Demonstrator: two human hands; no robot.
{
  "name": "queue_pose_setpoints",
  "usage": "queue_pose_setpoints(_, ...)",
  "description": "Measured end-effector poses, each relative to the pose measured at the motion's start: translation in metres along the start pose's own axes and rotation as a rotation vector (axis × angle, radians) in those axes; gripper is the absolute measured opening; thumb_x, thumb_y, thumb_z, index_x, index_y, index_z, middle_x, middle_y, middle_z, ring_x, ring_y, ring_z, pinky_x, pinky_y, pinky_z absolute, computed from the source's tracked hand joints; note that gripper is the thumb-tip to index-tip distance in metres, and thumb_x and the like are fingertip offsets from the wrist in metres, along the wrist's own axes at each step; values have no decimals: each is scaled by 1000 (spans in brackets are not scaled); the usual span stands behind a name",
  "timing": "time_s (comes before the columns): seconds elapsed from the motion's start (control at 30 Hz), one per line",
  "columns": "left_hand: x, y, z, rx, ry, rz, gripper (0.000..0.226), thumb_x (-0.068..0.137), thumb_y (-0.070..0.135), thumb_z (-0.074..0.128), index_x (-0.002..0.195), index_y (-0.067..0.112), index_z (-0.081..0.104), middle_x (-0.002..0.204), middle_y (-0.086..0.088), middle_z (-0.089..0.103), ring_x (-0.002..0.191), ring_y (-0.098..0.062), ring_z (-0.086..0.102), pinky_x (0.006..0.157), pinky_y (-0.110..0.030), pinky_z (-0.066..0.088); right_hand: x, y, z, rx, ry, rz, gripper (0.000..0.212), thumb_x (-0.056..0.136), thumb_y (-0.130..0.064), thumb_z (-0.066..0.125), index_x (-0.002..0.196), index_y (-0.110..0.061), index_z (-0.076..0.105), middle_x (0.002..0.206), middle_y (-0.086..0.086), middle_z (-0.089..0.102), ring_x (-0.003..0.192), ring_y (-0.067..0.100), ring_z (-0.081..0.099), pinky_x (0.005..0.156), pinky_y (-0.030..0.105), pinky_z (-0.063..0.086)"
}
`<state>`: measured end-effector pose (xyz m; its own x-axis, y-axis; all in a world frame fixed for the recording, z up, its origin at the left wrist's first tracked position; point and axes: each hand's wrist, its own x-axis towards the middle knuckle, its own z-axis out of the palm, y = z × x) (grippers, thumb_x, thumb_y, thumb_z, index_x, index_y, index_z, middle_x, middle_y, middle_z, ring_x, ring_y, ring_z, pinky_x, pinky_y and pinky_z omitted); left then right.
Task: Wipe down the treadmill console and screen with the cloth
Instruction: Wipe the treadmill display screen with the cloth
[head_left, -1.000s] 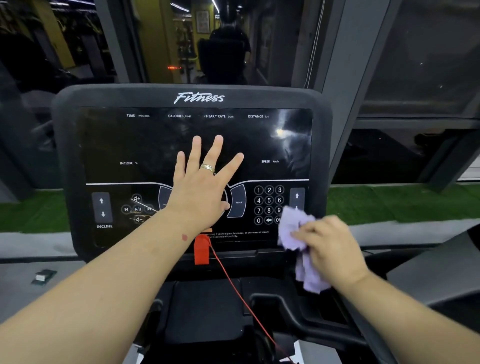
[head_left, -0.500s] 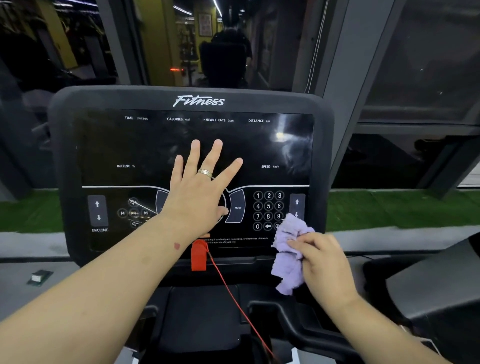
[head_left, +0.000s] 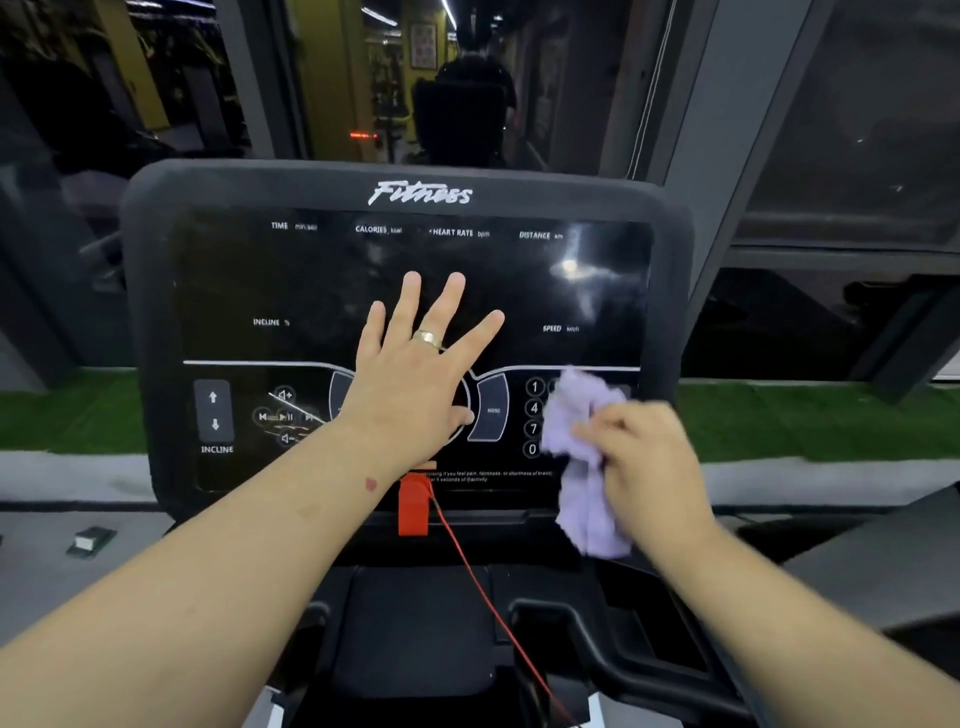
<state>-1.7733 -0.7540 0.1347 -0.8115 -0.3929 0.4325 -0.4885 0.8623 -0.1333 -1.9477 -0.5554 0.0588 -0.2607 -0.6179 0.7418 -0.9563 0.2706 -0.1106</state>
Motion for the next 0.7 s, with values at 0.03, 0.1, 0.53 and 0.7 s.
queue_pose_setpoints(0.03,0,0,1,1,1,4,114,77,53,81,159,47,2,169,-1,-16,153,-39,-18,123,-61,4,-26,-3,4,19,-43,8,33,77,6,61,91,-15,83,90,-1,71,81,29,55,75,28,42)
queue_pose_setpoints(0.1,1,-1,3,0,4,1,114,77,52,81,159,46,2,169,-1,-17,153,-39,-18,123,-62,4,-49,-4,10,59,-139,79,45,66,19,73,93,-16,83,92,-4,69,82,28,55,74,30,48)
queue_pose_setpoints(0.53,1,-3,2,-12,-4,4,113,78,55,79,158,48,0,168,2,-20,153,-37,-19,123,-60,2,-19,-102,41,138,-533,-124,38,76,-7,57,101,-28,76,100,-11,63,82,22,45,68,36,48)
queue_pose_setpoints(0.7,0,-4,3,-6,-5,7,111,81,55,77,158,48,-2,168,1,-22,153,-38,-21,123,-60,0,-28,-61,3,5,-482,54,44,71,-14,51,94,-40,78,93,-20,65,78,15,46,53,20,33)
